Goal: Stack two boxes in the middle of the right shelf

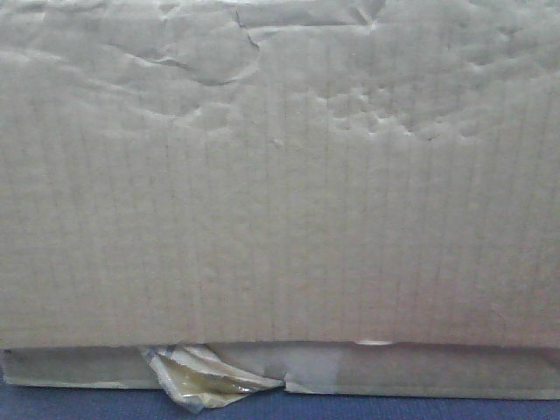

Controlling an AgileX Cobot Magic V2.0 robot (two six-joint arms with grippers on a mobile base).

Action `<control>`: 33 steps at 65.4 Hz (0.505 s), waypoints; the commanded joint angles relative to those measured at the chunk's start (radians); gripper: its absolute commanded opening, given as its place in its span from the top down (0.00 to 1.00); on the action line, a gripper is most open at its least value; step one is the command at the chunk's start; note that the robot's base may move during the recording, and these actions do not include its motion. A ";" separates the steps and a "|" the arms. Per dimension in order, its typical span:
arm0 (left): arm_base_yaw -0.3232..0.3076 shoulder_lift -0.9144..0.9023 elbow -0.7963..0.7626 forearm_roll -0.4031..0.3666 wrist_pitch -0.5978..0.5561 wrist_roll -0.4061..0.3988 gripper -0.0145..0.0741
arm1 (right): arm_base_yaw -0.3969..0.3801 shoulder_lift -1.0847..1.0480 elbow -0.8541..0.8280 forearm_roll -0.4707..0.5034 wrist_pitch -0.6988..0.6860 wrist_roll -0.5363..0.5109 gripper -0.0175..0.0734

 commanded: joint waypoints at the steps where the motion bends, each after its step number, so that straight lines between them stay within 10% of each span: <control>1: -0.010 0.029 0.002 -0.006 -0.045 -0.014 0.96 | -0.006 -0.004 0.000 0.001 -0.024 0.000 0.99; 33: -0.010 0.079 0.005 -0.009 -0.031 -0.004 0.96 | -0.006 -0.004 0.000 0.001 -0.024 0.000 0.99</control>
